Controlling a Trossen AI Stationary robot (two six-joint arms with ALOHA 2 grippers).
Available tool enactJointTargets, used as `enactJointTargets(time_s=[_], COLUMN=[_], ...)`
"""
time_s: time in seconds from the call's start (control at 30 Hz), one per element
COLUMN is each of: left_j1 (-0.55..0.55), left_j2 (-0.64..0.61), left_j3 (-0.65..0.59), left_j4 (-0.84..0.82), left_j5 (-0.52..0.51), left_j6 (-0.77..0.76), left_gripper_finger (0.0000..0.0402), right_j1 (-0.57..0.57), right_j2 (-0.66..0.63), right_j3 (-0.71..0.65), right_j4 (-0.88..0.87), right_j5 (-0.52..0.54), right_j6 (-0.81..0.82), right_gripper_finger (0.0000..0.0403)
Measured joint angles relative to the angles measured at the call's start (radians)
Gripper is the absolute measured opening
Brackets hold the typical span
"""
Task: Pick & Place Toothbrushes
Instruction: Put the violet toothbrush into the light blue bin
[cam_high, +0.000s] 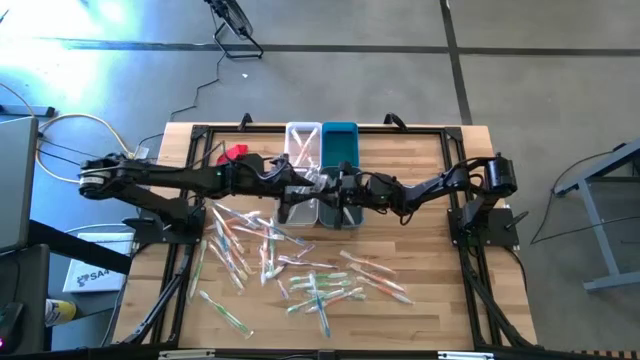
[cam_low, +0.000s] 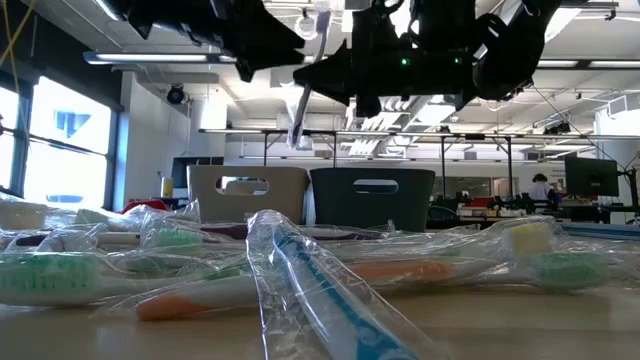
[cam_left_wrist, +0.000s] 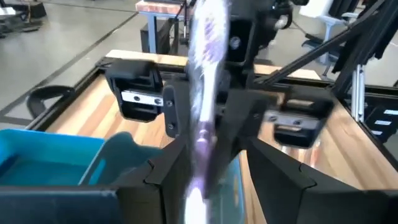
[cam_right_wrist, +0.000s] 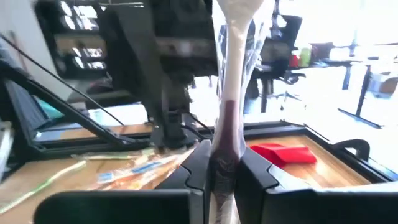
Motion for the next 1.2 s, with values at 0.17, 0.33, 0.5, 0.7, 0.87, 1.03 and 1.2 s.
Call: enactJointTargets(time_s=[0.17, 0.33, 0.5, 0.7, 0.87, 1.03, 1.2], left_j1=[0.0, 0.0, 0.0, 0.0, 0.0, 0.0, 0.0], left_j2=[-0.092, -0.202, -0.368, -0.606, -0.785, -0.89, -0.921], left_j3=[-0.037, -0.196, -0.362, -0.442, -0.468, -0.477, -0.477], left_j4=[-0.033, 0.049, 0.124, 0.075, -0.084, -0.195, -0.246], left_j5=[-0.043, -0.095, -0.096, -0.097, -0.097, -0.097, -0.097], left_j6=[0.024, 0.014, -0.019, 0.012, 0.025, 0.022, 0.021], left_gripper_finger=[0.0162, 0.0162, 0.0162, 0.0162, 0.0162, 0.0162, 0.0162], right_j1=[0.0, 0.0, 0.0, -0.007, -0.023, -0.073, -0.129], right_j2=[0.0, 0.0, 0.0, 0.0, 0.0, 0.0, 0.0], right_j3=[0.0, 0.0, 0.0, 0.0, 0.0, 0.0, 0.023], right_j4=[-0.013, -0.013, -0.022, -0.033, -0.004, 0.052, 0.065], right_j5=[0.012, 0.015, 0.04, 0.125, 0.213, 0.263, 0.288], right_j6=[0.0, 0.014, 0.022, 0.026, 0.026, 0.028, 0.052], right_gripper_finger=[0.0036, 0.0035, 0.0036, 0.0033, 0.0037, 0.0033, 0.0033])
